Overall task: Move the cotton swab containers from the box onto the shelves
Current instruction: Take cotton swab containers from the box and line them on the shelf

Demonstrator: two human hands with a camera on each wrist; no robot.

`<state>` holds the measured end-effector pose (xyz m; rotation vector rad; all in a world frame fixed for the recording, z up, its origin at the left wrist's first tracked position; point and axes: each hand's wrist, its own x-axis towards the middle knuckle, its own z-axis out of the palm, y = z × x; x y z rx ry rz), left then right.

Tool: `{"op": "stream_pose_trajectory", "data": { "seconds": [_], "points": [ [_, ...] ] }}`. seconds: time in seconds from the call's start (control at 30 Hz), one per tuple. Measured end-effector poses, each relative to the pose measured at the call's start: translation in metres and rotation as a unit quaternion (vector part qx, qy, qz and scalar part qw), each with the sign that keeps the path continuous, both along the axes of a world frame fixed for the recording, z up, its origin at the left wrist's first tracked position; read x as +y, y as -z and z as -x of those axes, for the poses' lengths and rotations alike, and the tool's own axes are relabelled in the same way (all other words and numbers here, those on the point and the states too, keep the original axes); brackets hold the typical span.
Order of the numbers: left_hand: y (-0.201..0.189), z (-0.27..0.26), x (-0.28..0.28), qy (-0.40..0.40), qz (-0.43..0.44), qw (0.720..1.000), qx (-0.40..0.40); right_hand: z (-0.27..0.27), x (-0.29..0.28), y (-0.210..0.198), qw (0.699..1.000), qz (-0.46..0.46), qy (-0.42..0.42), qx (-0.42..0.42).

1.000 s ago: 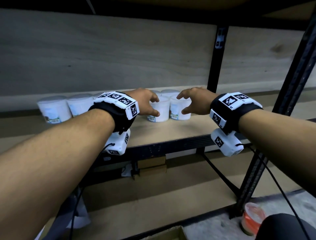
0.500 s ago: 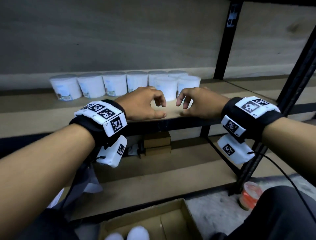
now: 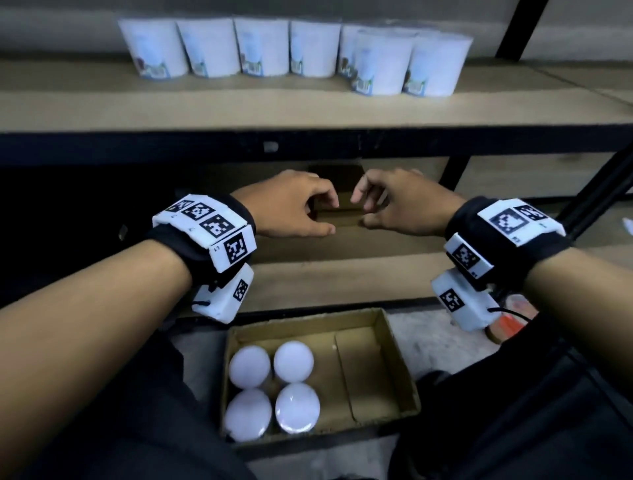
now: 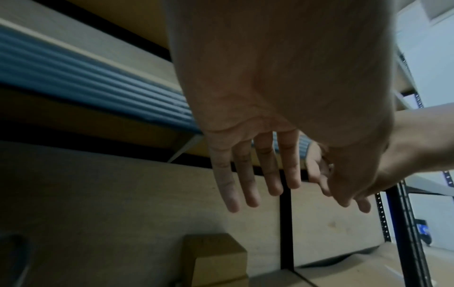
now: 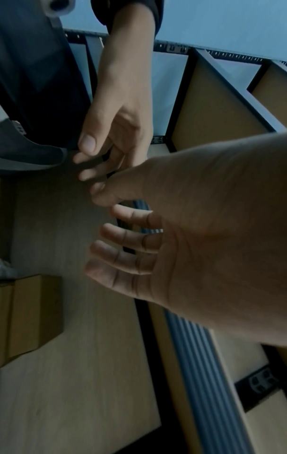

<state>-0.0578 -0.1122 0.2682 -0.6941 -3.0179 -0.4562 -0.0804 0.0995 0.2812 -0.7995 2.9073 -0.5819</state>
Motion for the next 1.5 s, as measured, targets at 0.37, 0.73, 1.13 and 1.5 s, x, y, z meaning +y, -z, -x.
{"op": "stream_pose_trajectory", "data": {
  "seconds": [0.37,0.73,1.13,1.5],
  "points": [
    [0.103,-0.004,-0.040,-0.076,0.065,0.987,-0.122,0.006,-0.044,0.110,0.990,-0.049,-0.038,-0.127],
    [0.217,-0.024,-0.084,-0.179,0.039,0.946,-0.267,0.017,-0.081,0.215,0.960,-0.144,-0.075,-0.230],
    [0.304,-0.052,-0.086,-0.220,-0.012,0.908,-0.356,0.002,-0.116,0.319,0.937,-0.187,-0.100,-0.277],
    [0.335,-0.066,-0.083,-0.215,0.032,0.923,-0.318,-0.024,-0.120,0.357,0.939,-0.217,-0.064,-0.259]
  ]
}}
